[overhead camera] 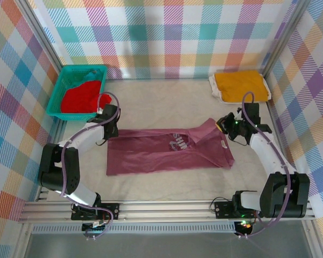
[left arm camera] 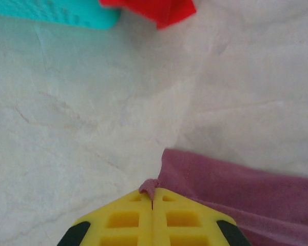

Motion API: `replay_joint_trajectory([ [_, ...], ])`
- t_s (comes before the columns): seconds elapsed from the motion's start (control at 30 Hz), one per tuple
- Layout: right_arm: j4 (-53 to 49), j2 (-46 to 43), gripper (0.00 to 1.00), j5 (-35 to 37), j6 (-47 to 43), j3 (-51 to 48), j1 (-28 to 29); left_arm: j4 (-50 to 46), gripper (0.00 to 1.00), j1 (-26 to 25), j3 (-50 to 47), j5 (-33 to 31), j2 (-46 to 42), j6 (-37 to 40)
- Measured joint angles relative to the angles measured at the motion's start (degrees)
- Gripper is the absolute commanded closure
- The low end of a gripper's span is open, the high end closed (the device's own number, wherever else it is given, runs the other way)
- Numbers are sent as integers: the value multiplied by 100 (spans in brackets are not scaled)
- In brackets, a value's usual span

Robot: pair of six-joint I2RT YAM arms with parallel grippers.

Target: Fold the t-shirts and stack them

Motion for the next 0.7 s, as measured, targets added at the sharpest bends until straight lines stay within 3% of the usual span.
replay_joint_trajectory([
  [0.1, -258, -186, 76, -9, -94, -170, -33, -245, 67, -22, -201, -57, -179, -219],
  [0.4, -861, -874, 74, 433, -476, -240, -68, -603, 63, -50, -479, 291, -1451, -450],
  [0.53, -780, -4, 74, 264, -763, 240, -55, -505, 61, -55, -229, 562, -1235, -337],
  [0.7, -739, 1598, 72, 227, -1290, 1252, 240, -229, 62, -61, 404, 872, 39, -271],
])
